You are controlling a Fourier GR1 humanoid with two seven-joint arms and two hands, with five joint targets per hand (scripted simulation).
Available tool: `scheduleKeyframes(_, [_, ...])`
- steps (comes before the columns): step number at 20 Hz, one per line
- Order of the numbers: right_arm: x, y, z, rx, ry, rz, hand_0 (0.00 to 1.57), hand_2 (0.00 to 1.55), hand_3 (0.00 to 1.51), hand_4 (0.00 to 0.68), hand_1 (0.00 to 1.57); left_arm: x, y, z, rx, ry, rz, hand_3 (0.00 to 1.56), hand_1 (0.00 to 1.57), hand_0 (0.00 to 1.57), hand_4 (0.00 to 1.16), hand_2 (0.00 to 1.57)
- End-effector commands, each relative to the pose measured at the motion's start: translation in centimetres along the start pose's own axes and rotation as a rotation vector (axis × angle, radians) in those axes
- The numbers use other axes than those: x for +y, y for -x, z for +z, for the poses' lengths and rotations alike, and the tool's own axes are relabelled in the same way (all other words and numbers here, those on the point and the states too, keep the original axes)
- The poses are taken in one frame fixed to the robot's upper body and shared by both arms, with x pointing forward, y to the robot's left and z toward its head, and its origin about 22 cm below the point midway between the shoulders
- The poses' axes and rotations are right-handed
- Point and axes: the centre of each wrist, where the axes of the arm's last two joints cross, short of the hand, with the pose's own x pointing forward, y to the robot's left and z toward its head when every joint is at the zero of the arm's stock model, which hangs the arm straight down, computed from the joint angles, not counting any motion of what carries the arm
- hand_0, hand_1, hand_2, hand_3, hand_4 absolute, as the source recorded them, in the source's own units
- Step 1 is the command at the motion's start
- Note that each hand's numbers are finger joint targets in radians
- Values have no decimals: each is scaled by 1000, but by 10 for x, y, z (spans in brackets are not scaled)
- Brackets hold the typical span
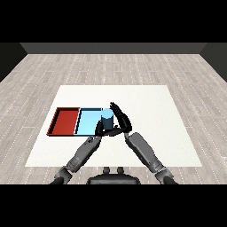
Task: Pick the blue can and put it in the blue box
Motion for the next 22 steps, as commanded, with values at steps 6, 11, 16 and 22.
scheduleKeyframes(6, [-34, -21, 44, -50, 55, -27, 0, 0, 0, 0, 0, -1, 5, 6, -4, -26, -48, 1502, 1571, 1571, 1126, 1571])
scheduleKeyframes(11, [-52, -60, 72, -106, 143, -19, 0, 0, 0, 0, 0, 25, 7, 7, -9, -31, -89, 1491, 1571, 1571, 1127, 1571])
scheduleKeyframes(16, [-100, -82, 66, -187, 219, -24, 0, 0, 0, 0, 0, 47, 2, -18, 14, -81, -131, 1494, 1571, 1571, 1137, 1571])
scheduleKeyframes(22, [-119, -86, 96, -165, 306, 8, 0, 0, 0, 0, 0, 115, 0, -33, 107, -199, -197, 1493, 1571, 1571, 1134, 1571])
